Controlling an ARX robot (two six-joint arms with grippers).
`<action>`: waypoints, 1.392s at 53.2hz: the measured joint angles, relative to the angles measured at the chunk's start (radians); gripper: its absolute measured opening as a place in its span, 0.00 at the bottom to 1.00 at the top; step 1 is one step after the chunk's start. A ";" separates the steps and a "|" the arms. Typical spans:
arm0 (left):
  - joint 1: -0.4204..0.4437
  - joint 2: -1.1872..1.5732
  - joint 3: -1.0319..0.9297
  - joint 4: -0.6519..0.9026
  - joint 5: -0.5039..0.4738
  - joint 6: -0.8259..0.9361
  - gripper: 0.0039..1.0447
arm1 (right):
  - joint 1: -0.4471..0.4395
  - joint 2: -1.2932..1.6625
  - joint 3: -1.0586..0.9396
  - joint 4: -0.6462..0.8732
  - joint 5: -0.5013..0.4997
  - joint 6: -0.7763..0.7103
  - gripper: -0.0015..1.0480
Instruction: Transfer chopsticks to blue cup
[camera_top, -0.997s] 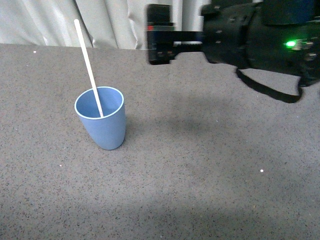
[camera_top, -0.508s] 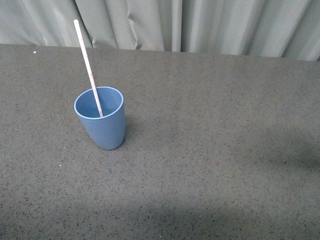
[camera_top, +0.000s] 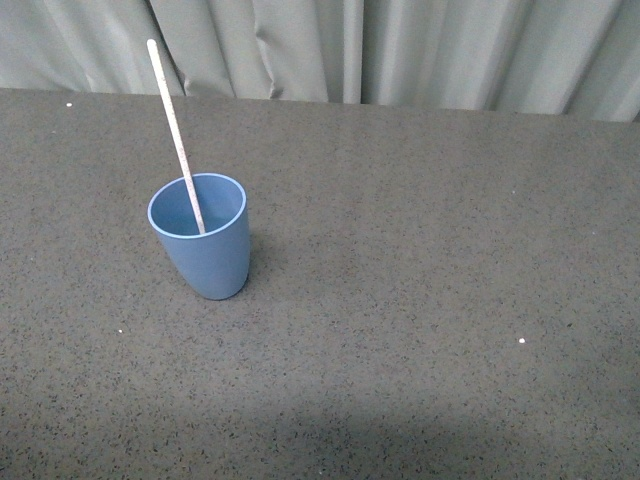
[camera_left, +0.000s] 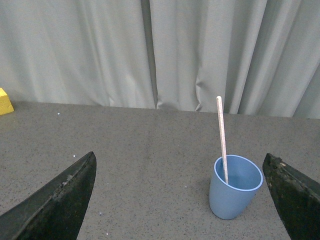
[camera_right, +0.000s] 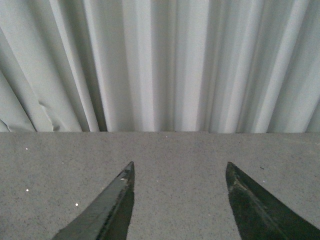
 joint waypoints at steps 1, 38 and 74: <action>0.000 0.000 0.000 0.000 0.000 0.000 0.94 | -0.017 -0.013 -0.004 -0.011 -0.032 -0.002 0.34; 0.000 0.000 0.000 0.000 0.000 0.000 0.94 | -0.079 -0.562 -0.065 -0.475 -0.073 -0.008 0.01; 0.000 0.000 0.000 0.000 0.000 0.000 0.94 | -0.080 -0.765 -0.064 -0.686 -0.074 -0.010 0.50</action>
